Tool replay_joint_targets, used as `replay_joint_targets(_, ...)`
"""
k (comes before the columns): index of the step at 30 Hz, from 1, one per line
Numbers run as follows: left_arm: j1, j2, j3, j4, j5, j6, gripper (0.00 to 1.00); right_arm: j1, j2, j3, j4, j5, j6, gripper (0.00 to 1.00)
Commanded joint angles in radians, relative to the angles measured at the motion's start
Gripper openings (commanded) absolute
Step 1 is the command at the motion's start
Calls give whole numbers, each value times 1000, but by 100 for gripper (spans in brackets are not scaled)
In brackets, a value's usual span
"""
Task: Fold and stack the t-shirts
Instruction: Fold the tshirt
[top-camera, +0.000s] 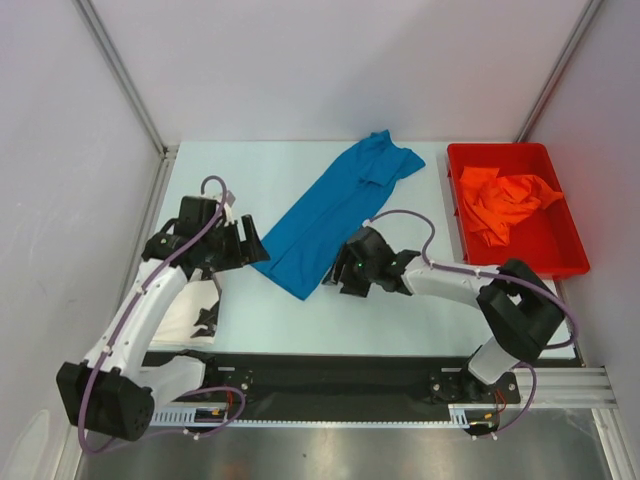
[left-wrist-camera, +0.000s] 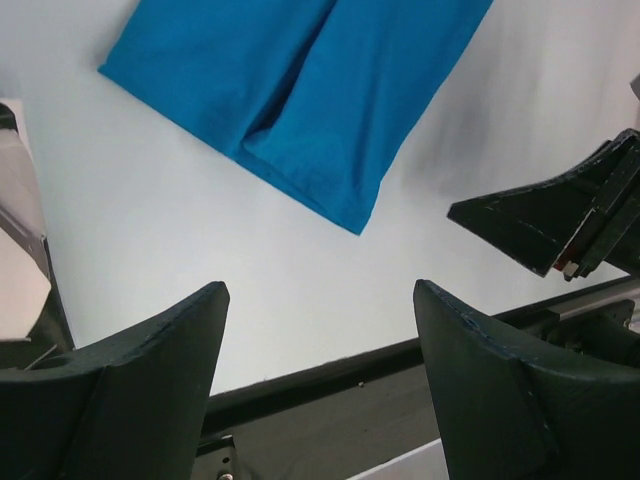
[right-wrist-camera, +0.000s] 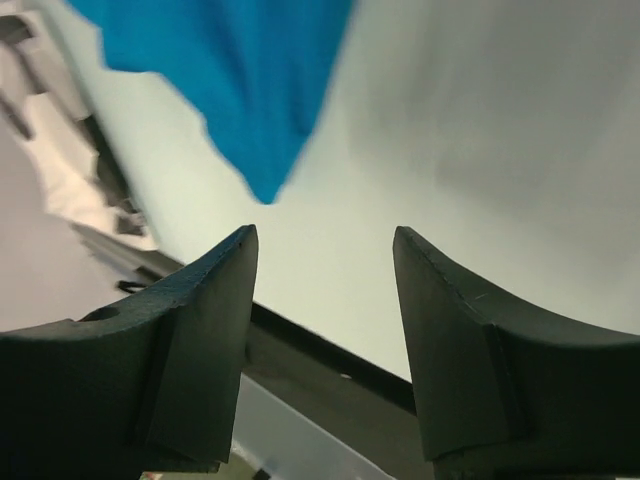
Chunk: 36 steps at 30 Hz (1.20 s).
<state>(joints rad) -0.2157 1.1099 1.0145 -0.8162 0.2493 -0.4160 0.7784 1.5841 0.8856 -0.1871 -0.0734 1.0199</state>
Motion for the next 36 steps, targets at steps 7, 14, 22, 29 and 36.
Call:
replay_joint_targets(7, 1, -162, -68, -35, 50, -55, 81, 107, 163, 21, 330, 8, 308, 58)
replay_joint_targets(14, 1, -203, -59, -81, 30, -41, 81, 124, 232, 56, 298, -9, 371, 45)
replay_joint_targets(22, 1, -197, -45, -103, 11, -26, 81, 125, 307, 116, 258, -46, 355, 43)
replay_joint_targets(29, 1, -161, -53, -104, -18, -1, 81, 124, 171, 1, 71, -77, 162, 0)
replay_joint_targets(36, -5, -78, -128, 9, 85, -12, 80, 137, -171, -374, 37, -59, 25, 0)
